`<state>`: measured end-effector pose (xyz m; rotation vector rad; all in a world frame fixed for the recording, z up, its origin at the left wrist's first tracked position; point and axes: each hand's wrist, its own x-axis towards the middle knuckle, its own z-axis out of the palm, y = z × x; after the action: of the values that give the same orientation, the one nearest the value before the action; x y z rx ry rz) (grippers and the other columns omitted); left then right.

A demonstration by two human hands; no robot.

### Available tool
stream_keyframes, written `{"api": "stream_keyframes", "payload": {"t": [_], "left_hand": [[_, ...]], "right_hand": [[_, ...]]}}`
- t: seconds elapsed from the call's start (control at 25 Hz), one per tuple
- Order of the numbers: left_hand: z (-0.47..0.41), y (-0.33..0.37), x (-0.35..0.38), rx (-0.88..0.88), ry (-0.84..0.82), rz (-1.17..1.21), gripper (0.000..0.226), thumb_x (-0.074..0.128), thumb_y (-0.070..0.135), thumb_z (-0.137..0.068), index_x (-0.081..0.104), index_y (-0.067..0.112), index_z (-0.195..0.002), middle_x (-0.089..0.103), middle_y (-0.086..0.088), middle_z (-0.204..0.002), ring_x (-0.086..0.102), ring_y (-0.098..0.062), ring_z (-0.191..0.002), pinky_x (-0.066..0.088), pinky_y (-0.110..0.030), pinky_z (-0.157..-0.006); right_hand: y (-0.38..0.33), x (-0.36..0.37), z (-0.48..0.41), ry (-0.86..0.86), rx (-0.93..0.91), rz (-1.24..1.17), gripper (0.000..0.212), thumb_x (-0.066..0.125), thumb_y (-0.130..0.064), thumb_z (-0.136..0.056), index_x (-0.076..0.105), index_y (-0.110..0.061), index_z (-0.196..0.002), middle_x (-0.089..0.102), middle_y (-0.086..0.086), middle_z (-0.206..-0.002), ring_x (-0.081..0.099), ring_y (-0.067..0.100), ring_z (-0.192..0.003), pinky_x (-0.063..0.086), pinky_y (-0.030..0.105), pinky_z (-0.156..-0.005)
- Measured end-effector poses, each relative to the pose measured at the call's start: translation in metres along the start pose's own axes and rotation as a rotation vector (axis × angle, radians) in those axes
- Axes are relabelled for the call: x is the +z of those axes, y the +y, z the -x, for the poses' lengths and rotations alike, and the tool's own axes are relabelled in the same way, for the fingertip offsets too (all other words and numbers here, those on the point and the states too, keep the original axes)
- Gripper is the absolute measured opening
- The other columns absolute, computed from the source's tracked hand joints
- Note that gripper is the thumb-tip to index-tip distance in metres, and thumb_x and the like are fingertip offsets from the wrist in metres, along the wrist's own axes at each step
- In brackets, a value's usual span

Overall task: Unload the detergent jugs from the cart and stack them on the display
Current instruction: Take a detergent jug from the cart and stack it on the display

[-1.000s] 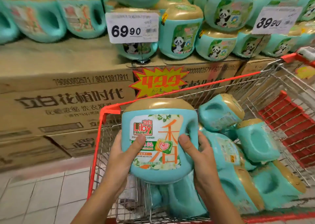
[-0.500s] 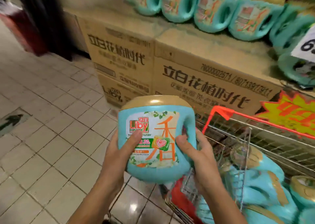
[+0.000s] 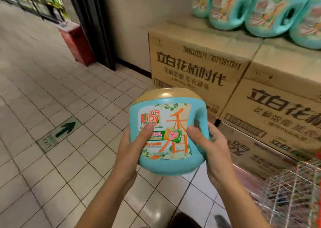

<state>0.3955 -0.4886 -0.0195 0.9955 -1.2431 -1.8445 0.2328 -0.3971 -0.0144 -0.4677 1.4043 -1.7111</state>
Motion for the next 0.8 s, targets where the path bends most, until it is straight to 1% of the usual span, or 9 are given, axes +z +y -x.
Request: {"api": "stream_keyframes", "payload": {"t": [0.12,0.24,0.36,0.44,0.48,0.6,0.68,0.76,0.8], "left_hand": [[-0.045,0.014,-0.016,0.015,-0.025,0.018,0.065,0.074,0.055,-0.064,0.065,0.018,-0.116,0.075,-0.008,-0.105,0.074,-0.025,-0.090,0.059,-0.028,-0.063],[-0.105,0.031,-0.022,0.052,-0.041,0.038,0.063,0.077,0.051,-0.068,0.064,0.016,-0.119,0.075,-0.009,-0.107,0.074,-0.027,-0.092,0.059,-0.030,-0.065],[-0.176,0.060,-0.022,0.110,-0.078,0.028,0.063,0.076,0.052,-0.063,0.065,0.020,-0.116,0.075,-0.007,-0.107,0.073,-0.026,-0.093,0.059,-0.030,-0.064],[-0.227,0.086,-0.019,0.139,-0.110,0.024,0.064,0.075,0.052,-0.062,0.063,0.021,-0.117,0.075,-0.006,-0.107,0.073,-0.025,-0.094,0.059,-0.030,-0.065],[-0.250,0.099,-0.017,0.156,-0.129,0.018,0.065,0.075,0.051,-0.063,0.062,0.020,-0.118,0.075,-0.006,-0.108,0.073,-0.025,-0.094,0.059,-0.030,-0.065],[-0.312,0.135,-0.009,0.211,-0.167,0.010,0.070,0.078,0.052,-0.062,0.061,0.020,-0.121,0.074,-0.006,-0.109,0.073,-0.026,-0.094,0.060,-0.030,-0.065],[-0.351,0.154,-0.003,0.233,-0.213,0.014,0.079,0.085,0.055,-0.057,0.059,0.018,-0.122,0.074,-0.007,-0.109,0.073,-0.026,-0.094,0.060,-0.030,-0.065],[-0.388,0.169,0.004,0.241,-0.274,0.009,0.091,0.090,0.057,-0.043,0.058,0.020,-0.120,0.075,-0.005,-0.107,0.074,-0.025,-0.092,0.059,-0.030,-0.064],[-0.406,0.174,0.006,0.244,-0.310,0.002,0.096,0.092,0.058,-0.034,0.058,0.022,-0.116,0.076,-0.003,-0.104,0.074,-0.023,-0.089,0.059,-0.029,-0.063]], "right_hand": [[-0.009,0.027,-0.040,0.010,-0.013,0.028,0.074,0.088,-0.029,-0.053,0.060,-0.006,-0.117,0.057,0.034,-0.119,0.070,0.038,-0.091,0.057,0.049,-0.080],[-0.020,0.047,-0.094,-0.003,-0.038,0.048,0.076,0.089,-0.031,-0.052,0.059,-0.007,-0.118,0.056,0.033,-0.121,0.067,0.043,-0.098,0.057,0.054,-0.083],[-0.036,0.067,-0.160,-0.029,-0.119,0.033,0.073,0.090,-0.028,-0.057,0.058,-0.005,-0.118,0.059,0.032,-0.119,0.072,0.035,-0.088,0.061,0.044,-0.070],[-0.054,0.081,-0.209,-0.017,-0.183,0.019,0.065,0.081,-0.026,-0.062,0.056,-0.001,-0.117,0.057,0.034,-0.119,0.072,0.030,-0.083,0.061,0.037,-0.065],[-0.065,0.088,-0.230,-0.018,-0.210,0.014,0.063,0.079,-0.026,-0.063,0.057,-0.002,-0.117,0.056,0.034,-0.120,0.073,0.030,-0.083,0.061,0.036,-0.065],[-0.096,0.106,-0.286,-0.021,-0.282,0.033,0.062,0.078,-0.025,-0.064,0.057,-0.004,-0.119,0.056,0.034,-0.122,0.072,0.032,-0.087,0.061,0.036,-0.068],[-0.113,0.115,-0.319,0.013,-0.330,0.085,0.064,0.078,-0.026,-0.065,0.056,-0.007,-0.122,0.055,0.033,-0.122,0.070,0.035,-0.093,0.061,0.039,-0.072],[-0.125,0.120,-0.347,0.058,-0.361,0.135,0.069,0.078,-0.028,-0.064,0.053,-0.012,-0.126,0.054,0.031,-0.124,0.066,0.039,-0.102,0.059,0.047,-0.081],[-0.129,0.121,-0.361,0.079,-0.368,0.149,0.071,0.078,-0.029,-0.062,0.053,-0.016,-0.128,0.056,0.026,-0.124,0.066,0.037,-0.104,0.058,0.048,-0.083]]}}
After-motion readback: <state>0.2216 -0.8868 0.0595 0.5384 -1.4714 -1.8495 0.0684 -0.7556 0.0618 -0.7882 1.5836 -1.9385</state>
